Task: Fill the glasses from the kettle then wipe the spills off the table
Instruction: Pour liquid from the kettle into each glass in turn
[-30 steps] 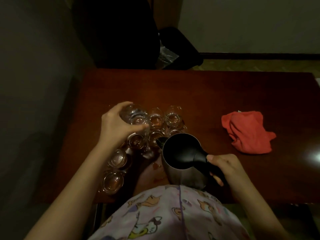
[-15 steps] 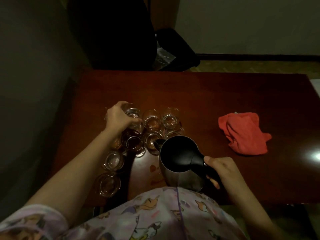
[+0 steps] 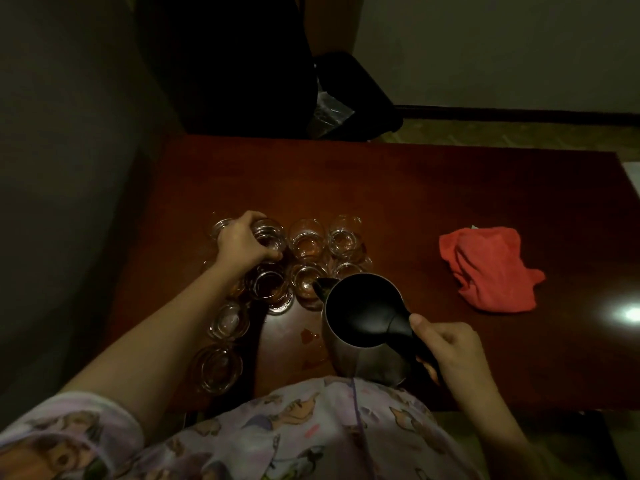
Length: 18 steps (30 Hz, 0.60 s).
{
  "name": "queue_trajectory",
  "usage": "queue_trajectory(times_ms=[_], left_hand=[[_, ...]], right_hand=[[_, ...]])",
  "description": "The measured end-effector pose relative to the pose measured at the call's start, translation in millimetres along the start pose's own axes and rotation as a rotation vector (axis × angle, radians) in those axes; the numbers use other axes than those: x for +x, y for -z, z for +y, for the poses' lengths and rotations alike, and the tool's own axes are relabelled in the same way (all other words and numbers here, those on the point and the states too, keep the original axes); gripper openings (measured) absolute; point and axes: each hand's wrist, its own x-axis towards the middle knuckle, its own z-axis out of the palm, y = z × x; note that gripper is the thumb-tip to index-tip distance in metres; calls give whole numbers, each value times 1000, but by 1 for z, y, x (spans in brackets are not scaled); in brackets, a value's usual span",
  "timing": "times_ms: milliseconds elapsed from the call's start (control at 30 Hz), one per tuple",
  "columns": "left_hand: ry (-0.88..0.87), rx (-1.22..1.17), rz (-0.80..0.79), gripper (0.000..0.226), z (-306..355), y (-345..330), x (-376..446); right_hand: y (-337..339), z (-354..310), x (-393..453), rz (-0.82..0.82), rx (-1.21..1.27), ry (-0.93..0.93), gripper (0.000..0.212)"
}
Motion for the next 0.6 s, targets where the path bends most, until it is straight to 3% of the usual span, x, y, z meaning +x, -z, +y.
queue_trajectory(times_ms=[167, 367, 600], left_hand=[[-9, 60, -23, 83, -4, -1, 8], [-18, 93, -54, 83, -6, 0, 12], [-14, 157, -66, 86, -3, -3, 16]], right_hand=[[-8, 0, -1, 82, -98, 40, 72], [-9, -3, -2, 82, -135, 76, 59], [-9, -5, 2, 52, -188, 71, 62]])
